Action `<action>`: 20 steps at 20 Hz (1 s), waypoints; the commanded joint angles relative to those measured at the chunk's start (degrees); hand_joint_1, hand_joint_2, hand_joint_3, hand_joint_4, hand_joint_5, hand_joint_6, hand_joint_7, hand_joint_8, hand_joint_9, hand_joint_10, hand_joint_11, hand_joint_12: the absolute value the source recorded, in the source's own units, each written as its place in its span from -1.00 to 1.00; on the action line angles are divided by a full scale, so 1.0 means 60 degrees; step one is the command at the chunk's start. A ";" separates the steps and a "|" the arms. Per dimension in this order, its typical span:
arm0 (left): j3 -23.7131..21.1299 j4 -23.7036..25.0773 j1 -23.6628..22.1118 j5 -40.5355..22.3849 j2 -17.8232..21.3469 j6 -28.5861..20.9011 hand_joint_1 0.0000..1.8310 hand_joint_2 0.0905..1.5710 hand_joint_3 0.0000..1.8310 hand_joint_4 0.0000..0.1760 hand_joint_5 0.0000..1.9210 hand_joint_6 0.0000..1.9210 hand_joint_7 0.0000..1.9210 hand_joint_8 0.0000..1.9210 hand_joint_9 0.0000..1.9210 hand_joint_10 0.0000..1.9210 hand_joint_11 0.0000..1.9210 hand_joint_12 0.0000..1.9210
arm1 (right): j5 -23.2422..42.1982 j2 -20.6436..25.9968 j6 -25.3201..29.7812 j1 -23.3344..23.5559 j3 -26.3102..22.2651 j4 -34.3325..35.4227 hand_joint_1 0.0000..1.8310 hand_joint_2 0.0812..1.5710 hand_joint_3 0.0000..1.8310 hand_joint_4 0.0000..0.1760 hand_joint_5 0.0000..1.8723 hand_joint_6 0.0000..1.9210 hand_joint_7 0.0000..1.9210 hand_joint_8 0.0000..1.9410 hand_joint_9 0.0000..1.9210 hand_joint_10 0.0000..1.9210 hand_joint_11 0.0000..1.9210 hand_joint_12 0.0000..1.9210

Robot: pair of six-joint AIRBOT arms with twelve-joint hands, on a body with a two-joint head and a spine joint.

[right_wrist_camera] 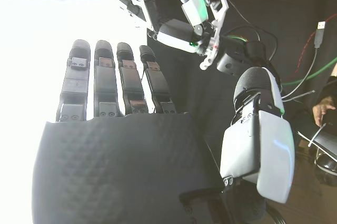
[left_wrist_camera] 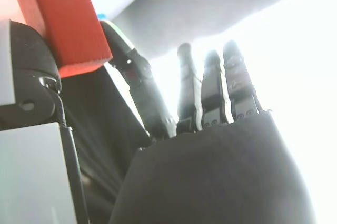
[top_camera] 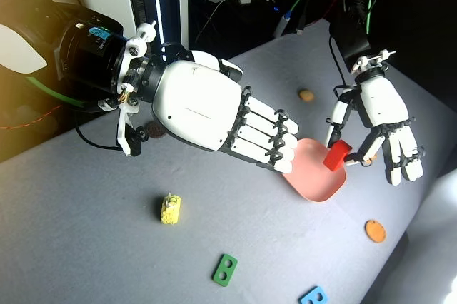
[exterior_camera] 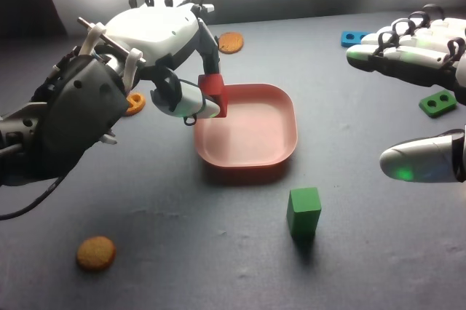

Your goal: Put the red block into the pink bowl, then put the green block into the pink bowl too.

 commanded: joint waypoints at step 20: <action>-0.1934 0.0094 0.0057 0.0458 0.2216 0.0897 -0.67 0.27 -0.97 -1.00 -0.96 -1.00 -0.99 -1.00 -1.00 -1.00 -1.00 -1.00 | 0.1127 -0.0716 -0.1945 0.0191 -0.0367 0.3227 -0.97 0.26 -1.00 -1.00 -0.94 -0.98 -0.97 -0.99 -1.00 -1.00 -1.00 -1.00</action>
